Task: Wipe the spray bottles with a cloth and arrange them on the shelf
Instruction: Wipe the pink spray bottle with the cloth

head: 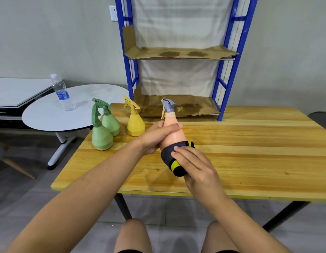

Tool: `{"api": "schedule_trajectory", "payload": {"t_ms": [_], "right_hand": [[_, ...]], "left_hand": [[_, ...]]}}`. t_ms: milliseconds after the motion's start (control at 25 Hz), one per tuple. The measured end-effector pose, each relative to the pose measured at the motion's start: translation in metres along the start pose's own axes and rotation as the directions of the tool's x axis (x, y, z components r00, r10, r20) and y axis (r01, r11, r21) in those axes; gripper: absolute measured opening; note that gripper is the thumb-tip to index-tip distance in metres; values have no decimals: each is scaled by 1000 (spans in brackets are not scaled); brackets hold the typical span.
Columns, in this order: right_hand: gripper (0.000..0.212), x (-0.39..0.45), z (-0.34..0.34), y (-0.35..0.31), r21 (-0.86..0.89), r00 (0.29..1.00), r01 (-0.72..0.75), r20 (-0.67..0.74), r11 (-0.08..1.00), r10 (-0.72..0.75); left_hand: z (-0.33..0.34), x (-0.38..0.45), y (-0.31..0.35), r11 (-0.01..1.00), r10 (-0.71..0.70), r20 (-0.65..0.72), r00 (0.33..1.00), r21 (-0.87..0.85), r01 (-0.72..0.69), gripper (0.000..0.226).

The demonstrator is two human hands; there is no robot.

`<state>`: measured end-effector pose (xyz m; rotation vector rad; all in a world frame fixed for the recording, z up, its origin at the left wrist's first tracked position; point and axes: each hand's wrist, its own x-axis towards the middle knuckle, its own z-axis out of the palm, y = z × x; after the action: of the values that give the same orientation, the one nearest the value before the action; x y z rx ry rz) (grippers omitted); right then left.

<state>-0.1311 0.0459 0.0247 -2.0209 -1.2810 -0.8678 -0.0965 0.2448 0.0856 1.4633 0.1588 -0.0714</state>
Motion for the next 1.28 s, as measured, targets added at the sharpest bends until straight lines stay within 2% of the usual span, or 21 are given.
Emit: {"api": "schedule_trajectory", "payload": {"t_ms": [120,200,320,480,640,760,880,960,1120,1200,1280], "right_hand": [[49,-2,-8,10,26,999,-41,-28,999,41],[52,-2,-10,11,26,998,-54,-44,998,55],[53,3,-8,4,37,998,-31,-50,999,33],[50,10,-7,2,8,998,-37,-49,999,37],[53,11,-11,9,16,996,-62,-57,998,63],[51,11,-13,8,22,996,-54,-69,998,55],[53,16,-12,4,15,997,-45,-57,999,46],[58,18,-11,5,-2,998,-58,-41,998,58],[65,17,-13,13,8,994,-107,-27,994,107],[61,16,-15,14,8,995,-95,-32,995,95],[54,16,-16,12,16,995,-83,-49,996,83]], "left_hand": [[-18,-2,5,992,-50,160,986,-107,67,52],[-25,-3,7,995,-26,216,976,-87,46,52],[-12,-5,8,1000,-6,174,985,-7,7,50],[-1,-3,3,997,-13,82,997,-73,19,63],[-16,-5,9,978,-20,184,983,-198,57,50],[-17,-7,13,994,26,215,976,-106,-3,53],[-5,-5,12,1000,9,147,989,-29,-5,65],[-1,-3,9,996,9,117,993,-91,1,65],[-11,-1,7,966,-9,167,986,-254,52,55],[-15,1,7,986,-1,168,986,-167,29,58],[-13,0,9,997,8,173,985,-81,6,70]]}}
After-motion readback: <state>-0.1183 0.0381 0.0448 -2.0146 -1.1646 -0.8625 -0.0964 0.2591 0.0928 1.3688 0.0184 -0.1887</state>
